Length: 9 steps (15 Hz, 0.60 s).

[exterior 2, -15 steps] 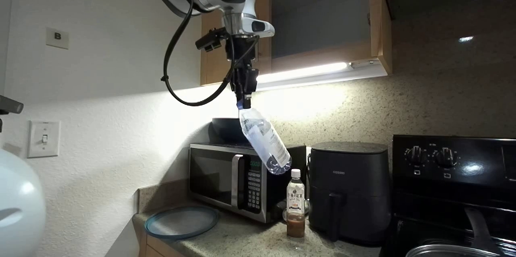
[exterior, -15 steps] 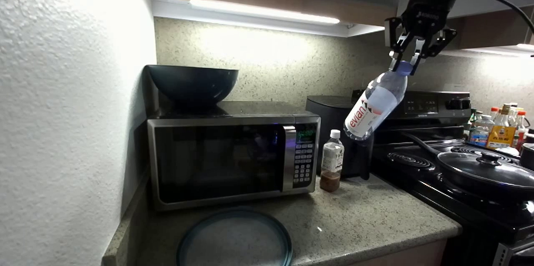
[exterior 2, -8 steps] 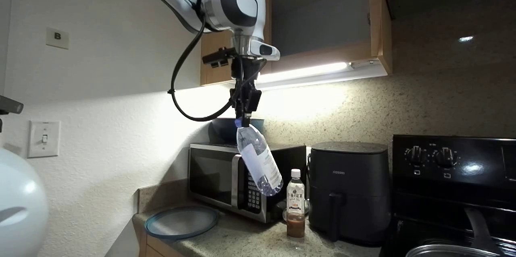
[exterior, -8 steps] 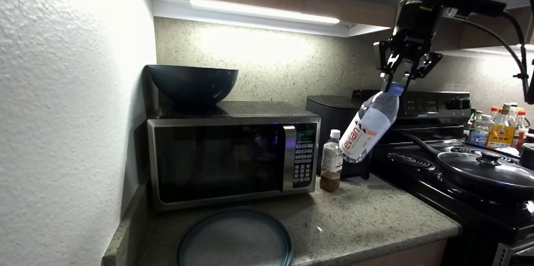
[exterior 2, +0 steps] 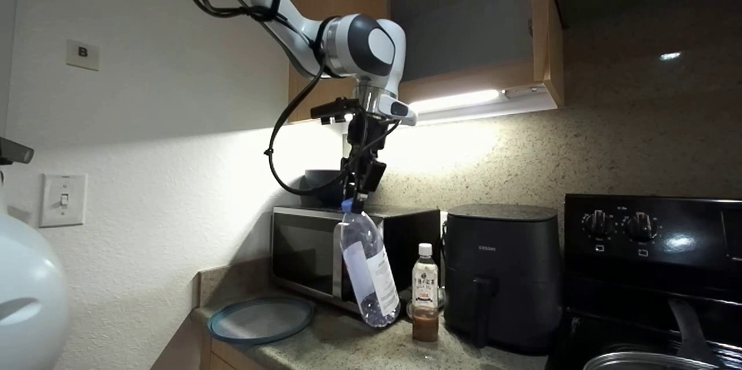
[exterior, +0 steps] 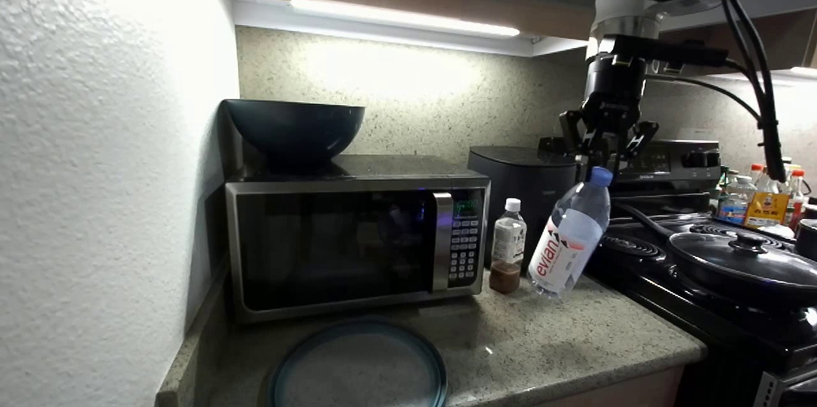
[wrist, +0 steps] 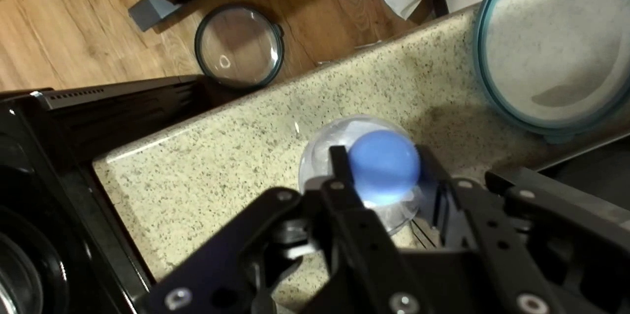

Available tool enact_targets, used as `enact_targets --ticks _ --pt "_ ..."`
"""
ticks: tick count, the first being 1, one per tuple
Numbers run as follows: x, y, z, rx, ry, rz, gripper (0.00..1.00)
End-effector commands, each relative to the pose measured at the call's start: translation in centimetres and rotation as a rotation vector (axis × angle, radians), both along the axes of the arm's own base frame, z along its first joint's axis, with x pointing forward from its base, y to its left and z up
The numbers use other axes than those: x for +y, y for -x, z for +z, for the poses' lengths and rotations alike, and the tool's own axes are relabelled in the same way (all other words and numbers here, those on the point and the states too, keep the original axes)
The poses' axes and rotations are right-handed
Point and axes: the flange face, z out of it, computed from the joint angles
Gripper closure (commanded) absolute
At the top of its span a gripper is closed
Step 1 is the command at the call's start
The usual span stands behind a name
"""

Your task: Remove the bottle from the open cabinet, put it on the counter, put it back in the cabinet and then put it back on the counter

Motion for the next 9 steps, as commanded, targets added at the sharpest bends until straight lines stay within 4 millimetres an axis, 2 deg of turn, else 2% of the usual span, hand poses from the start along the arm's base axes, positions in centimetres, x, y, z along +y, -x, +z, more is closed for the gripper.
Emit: enact_targets --ticks 1,9 --pt "-0.3 -1.2 -1.2 0.122 -0.026 -0.007 0.86" --pt "-1.2 -3.5 -3.8 0.154 -0.067 0.007 0.86"
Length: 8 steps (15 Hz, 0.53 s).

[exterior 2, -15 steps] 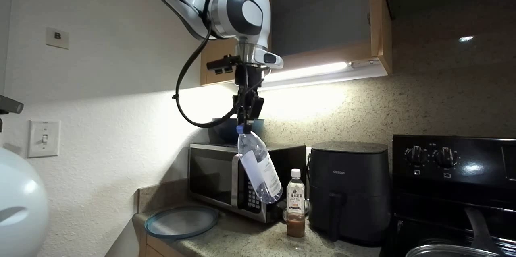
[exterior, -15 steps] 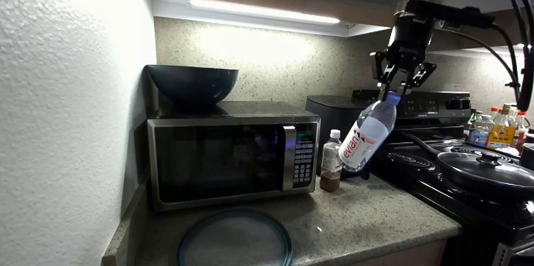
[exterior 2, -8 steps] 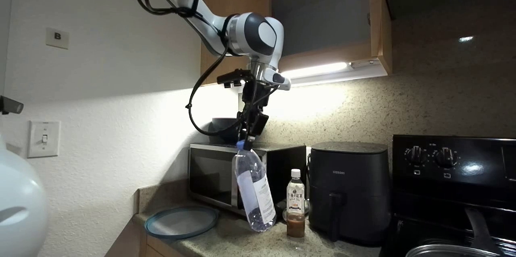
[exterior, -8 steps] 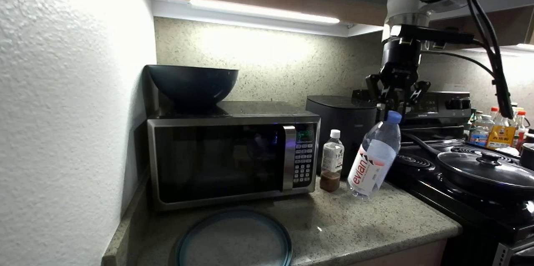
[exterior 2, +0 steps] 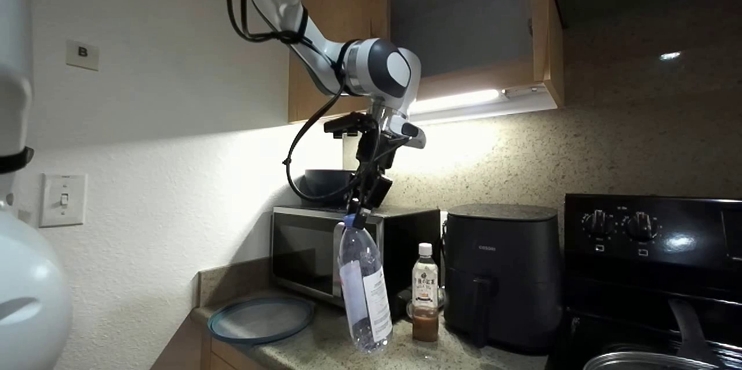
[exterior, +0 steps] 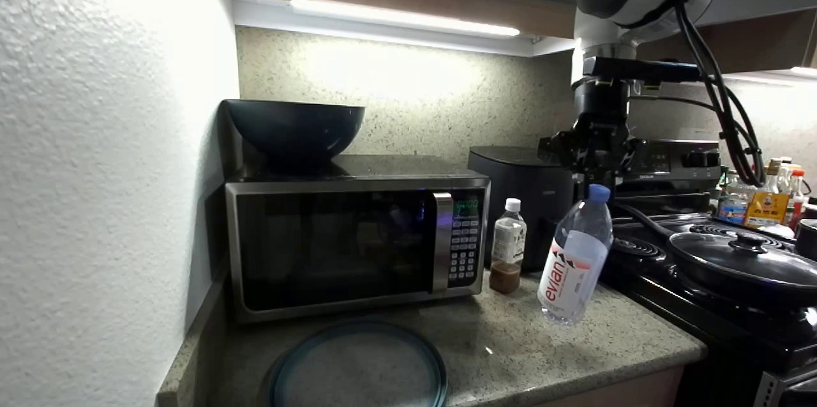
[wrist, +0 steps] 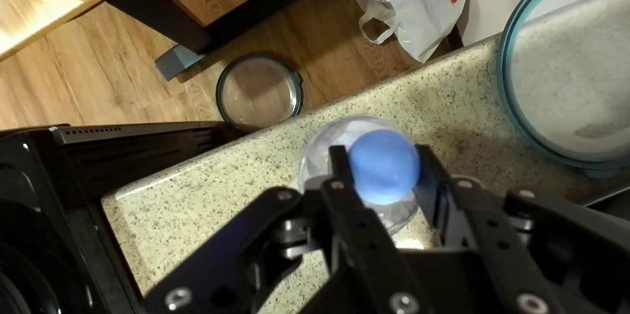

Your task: Remove the bottle from the open cabinet, put it on the counter, put it back in the cabinet and then put it back on the counter

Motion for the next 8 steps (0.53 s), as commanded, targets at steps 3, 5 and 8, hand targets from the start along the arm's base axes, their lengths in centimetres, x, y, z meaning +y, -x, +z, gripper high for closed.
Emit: enact_targets --ticks 3,5,8 --pt "-0.5 -1.6 -1.8 0.016 -0.035 0.001 0.86" --pt "-0.7 -2.0 -2.6 0.026 -0.036 0.0 0.86" --pt "-0.8 -2.5 -3.6 0.032 -0.047 0.005 0.86"
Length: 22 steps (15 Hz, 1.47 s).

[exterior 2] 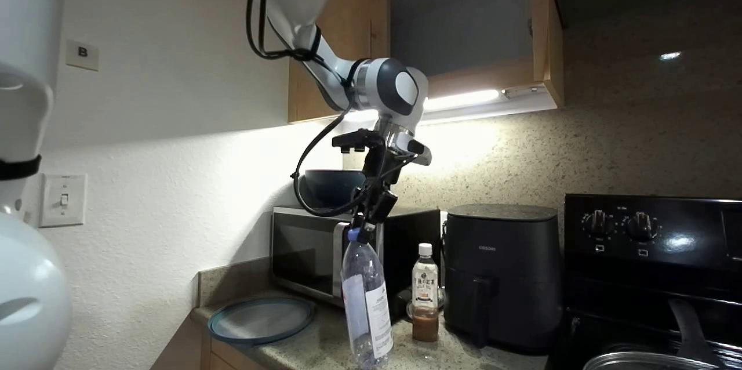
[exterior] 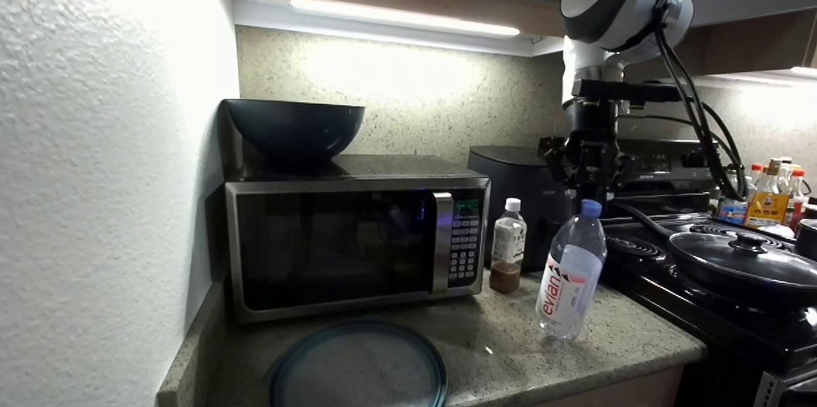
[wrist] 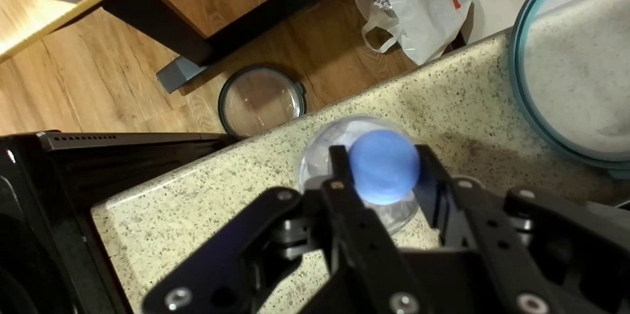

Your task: Remove the bottle from the open cabinet, put it on the counter, put it back in the cabinet and then put it back on the counter

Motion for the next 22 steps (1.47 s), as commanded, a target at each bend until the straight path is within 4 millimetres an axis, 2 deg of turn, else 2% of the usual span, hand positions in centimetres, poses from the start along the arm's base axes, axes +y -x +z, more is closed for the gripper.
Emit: enact_targets --ticks 1,7,11,12,14,19,22 --pt "-0.2 -1.1 -1.0 -0.011 -0.037 0.02 0.86" --pt "-0.4 -2.3 -2.7 -0.014 -0.052 0.023 0.86" --pt "-0.7 -3.0 -2.8 -0.019 -0.043 0.005 0.84" --pt "-0.7 -3.1 -2.7 -0.021 -0.042 0.004 0.4" --pt "-0.9 -3.2 -2.8 -0.021 -0.043 -0.002 0.33" --pt "-1.3 -3.3 -3.1 -0.016 -0.045 -0.011 0.02" --pt "-1.3 -3.4 -2.9 -0.024 -0.044 -0.007 0.0"
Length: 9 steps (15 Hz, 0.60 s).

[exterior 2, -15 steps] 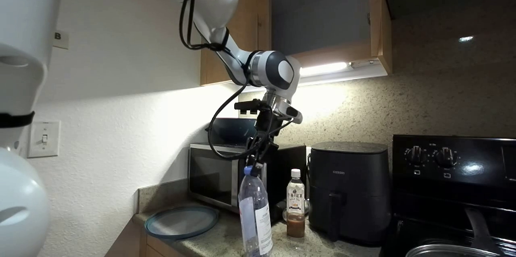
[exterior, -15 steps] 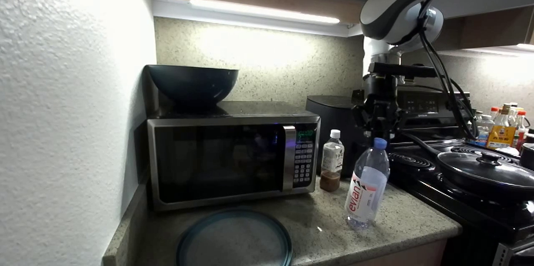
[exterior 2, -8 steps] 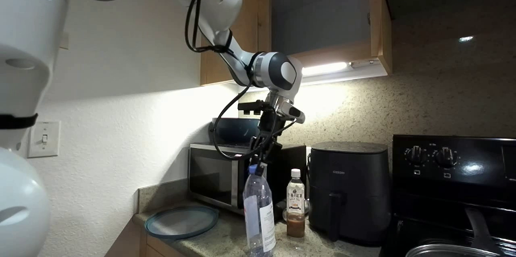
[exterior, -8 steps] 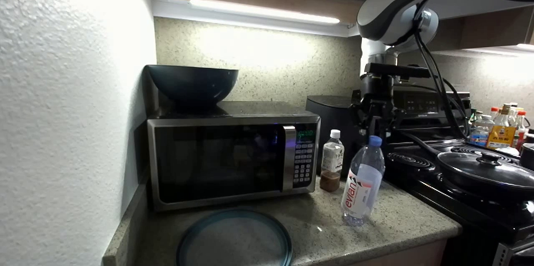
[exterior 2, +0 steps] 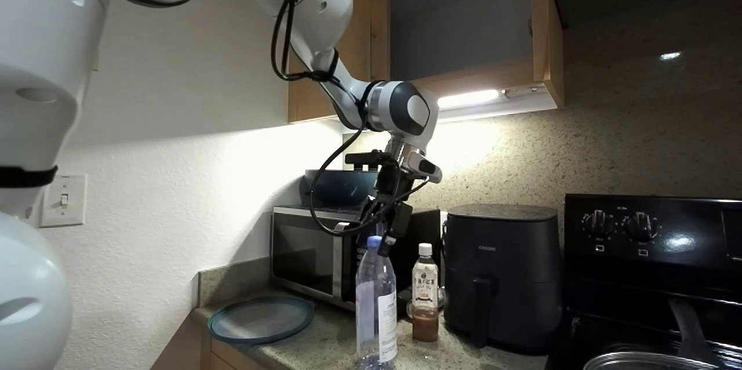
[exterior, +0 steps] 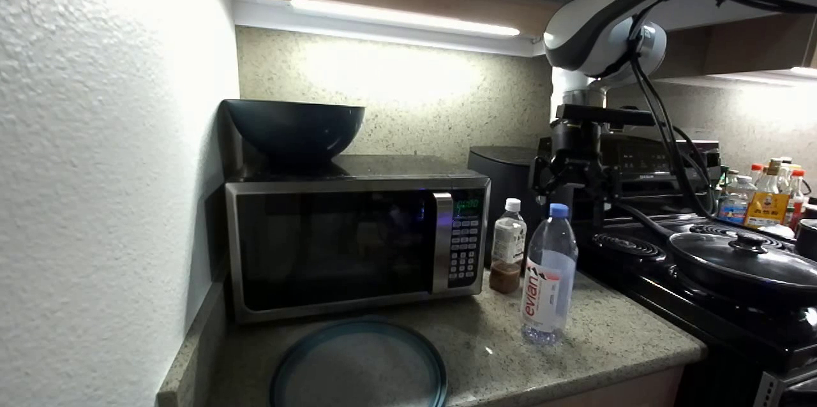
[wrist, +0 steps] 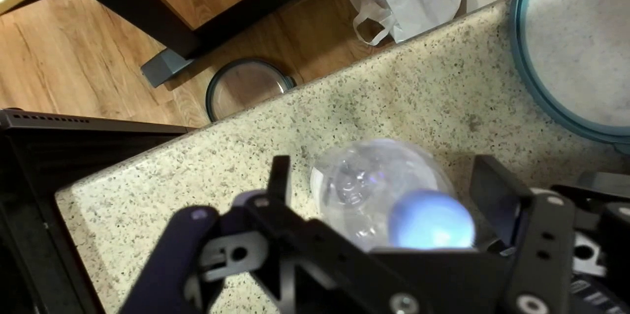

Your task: Remove the bottle from the open cabinet, put it on the counter, put it back in the cabinet and then put it back on the counter

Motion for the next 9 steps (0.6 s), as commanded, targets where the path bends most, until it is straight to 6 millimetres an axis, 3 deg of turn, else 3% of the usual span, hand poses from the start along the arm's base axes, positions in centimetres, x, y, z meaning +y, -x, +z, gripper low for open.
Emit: enact_targets --ticks 1,6,9 --pt "-0.1 -0.4 0.6 -0.025 -0.02 0.001 0.0" --pt "-0.4 -0.4 1.6 -0.043 -0.014 -0.005 0.0" --pt "-0.4 -0.5 1.2 -0.026 0.005 -0.006 0.0"
